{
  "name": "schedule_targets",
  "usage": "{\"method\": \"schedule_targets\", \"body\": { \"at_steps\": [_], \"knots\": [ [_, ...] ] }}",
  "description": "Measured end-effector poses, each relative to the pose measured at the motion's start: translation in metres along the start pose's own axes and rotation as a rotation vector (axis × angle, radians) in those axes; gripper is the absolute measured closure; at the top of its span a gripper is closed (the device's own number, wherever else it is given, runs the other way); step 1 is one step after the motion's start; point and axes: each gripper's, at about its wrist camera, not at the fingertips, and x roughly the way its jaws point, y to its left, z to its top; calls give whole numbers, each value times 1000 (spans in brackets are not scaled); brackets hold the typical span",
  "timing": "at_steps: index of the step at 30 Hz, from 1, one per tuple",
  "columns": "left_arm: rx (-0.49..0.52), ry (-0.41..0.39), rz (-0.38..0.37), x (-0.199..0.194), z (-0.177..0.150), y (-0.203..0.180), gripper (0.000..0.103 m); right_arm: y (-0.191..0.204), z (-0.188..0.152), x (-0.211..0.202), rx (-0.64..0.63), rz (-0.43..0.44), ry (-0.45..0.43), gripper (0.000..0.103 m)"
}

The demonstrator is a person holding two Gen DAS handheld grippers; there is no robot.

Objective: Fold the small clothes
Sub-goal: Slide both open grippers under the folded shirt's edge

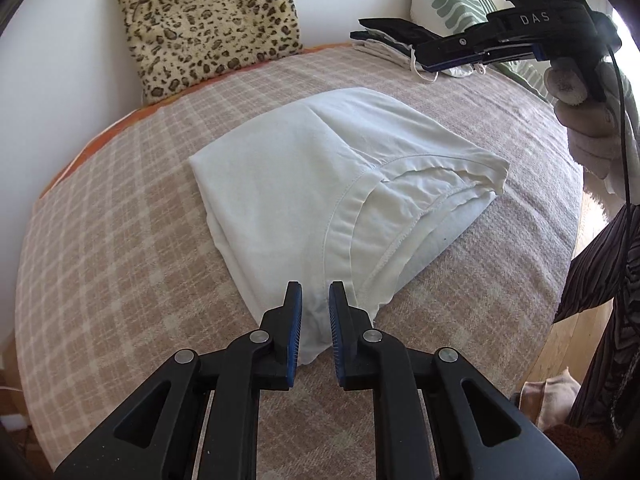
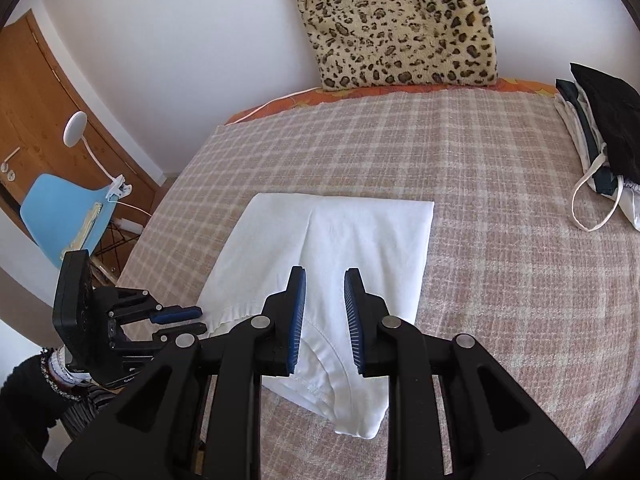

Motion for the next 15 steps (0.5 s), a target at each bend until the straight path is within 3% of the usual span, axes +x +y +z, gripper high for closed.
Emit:
{"method": "schedule_targets", "body": {
  "at_steps": [4, 7, 12, 15],
  "knots": [
    [-83, -78, -3, -20, 18, 22, 91, -9, 29, 17, 32, 6, -11, 81],
    [-171, -149, -15, -28, 43, 48, 89, -25, 47, 26, 118, 61, -12, 82],
    [-208, -153, -88, 10, 82, 56, 85, -36, 57, 46, 170, 140, 14, 81],
    [-263, -139, -139, 42, 91, 57, 85, -33, 57, 64, 164, 143, 50, 82]
  ]
}}
